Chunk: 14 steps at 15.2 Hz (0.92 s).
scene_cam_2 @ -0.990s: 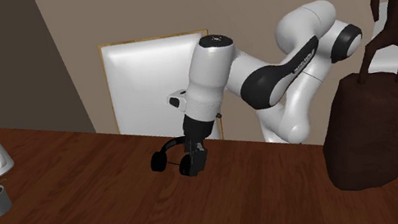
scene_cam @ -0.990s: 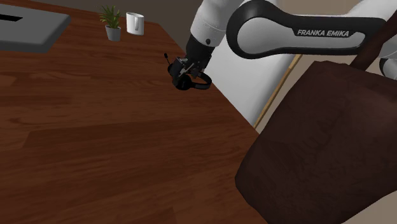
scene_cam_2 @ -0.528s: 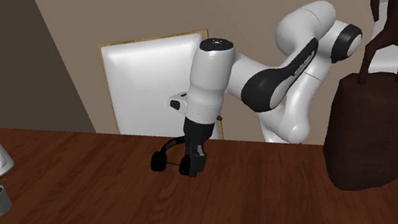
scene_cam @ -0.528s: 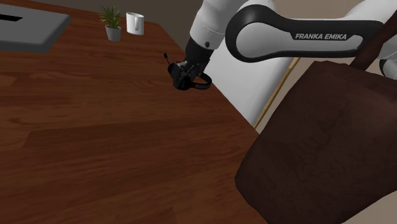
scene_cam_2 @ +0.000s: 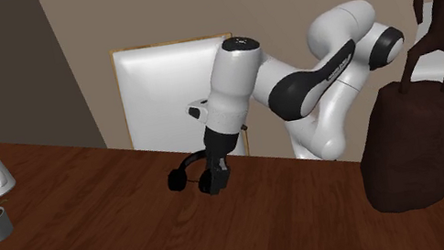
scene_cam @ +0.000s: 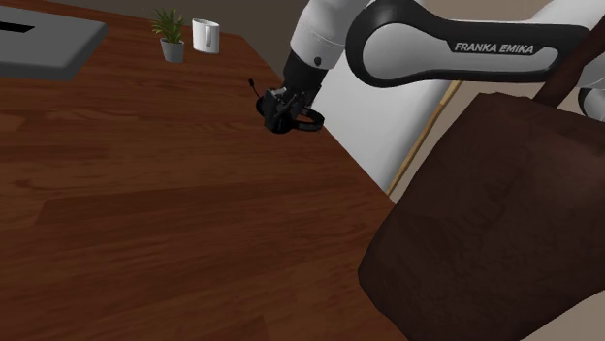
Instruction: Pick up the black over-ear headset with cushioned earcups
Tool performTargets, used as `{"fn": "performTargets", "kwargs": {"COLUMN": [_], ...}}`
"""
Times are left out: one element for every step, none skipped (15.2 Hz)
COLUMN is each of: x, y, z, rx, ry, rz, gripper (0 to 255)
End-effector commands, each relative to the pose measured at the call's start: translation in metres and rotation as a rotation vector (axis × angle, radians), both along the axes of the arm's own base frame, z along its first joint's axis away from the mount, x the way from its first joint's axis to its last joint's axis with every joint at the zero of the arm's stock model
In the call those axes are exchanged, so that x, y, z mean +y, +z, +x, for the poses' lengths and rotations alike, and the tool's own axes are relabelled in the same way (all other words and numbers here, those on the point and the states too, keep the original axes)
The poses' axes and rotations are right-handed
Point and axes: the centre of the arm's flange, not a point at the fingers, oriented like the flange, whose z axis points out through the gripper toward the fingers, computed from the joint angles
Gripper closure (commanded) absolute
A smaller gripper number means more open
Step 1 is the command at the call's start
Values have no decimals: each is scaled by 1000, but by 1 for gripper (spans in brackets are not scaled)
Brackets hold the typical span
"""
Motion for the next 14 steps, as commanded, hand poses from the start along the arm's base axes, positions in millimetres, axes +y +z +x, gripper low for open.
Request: {"fn": "performTargets", "kwargs": {"x": [0, 0, 0, 0, 0, 0, 0, 0, 0, 0, 0, 0, 0, 0], "y": [10, 15, 21, 26, 31, 36, 42, 47, 52, 58, 63, 68, 69, 69], "z": [0, 0, 0, 0, 0, 0, 0, 0, 0, 0, 0, 0, 0, 0], "rx": [0, 0, 0, 0, 0, 0, 0, 0, 0, 0, 0, 0, 0, 0], "ry": [0, 0, 0, 0, 0, 0, 0, 0, 0, 0, 0, 0, 0, 0], "rz": [0, 0, 0, 0, 0, 0, 0, 0, 0, 0, 0, 0, 0, 0], "gripper": [255, 255, 255, 255, 255, 255, 255, 255, 255, 255, 255, 255, 255, 255]}}
